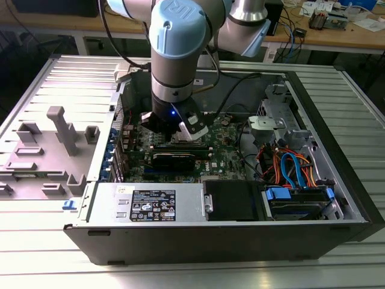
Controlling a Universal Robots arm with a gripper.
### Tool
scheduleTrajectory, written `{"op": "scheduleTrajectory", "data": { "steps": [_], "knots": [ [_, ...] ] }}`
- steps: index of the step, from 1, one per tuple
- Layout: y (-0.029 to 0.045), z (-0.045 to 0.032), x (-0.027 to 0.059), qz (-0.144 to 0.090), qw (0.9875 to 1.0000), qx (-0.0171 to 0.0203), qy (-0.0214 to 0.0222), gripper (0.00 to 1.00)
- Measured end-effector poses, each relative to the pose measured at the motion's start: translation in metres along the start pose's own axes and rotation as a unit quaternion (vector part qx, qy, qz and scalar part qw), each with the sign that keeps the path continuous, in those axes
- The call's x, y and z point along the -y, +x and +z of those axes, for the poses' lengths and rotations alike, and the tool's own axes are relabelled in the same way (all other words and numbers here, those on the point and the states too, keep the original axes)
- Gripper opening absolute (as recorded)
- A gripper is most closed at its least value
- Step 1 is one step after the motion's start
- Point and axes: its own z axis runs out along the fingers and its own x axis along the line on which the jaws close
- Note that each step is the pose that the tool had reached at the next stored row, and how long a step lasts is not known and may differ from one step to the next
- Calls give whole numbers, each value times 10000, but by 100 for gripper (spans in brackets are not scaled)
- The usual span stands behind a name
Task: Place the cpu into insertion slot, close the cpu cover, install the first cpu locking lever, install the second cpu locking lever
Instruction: 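Install the second cpu locking lever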
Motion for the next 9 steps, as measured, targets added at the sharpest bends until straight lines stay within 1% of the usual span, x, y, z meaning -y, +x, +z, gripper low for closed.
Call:
{"op": "scheduleTrajectory", "data": {
  "steps": [2, 9],
  "knots": [
    [0, -12, -8, 1, 10000, -2, 13, 11],
    [0, -13, -9, 1, 10000, -5, 15, 11]
  ]
}}
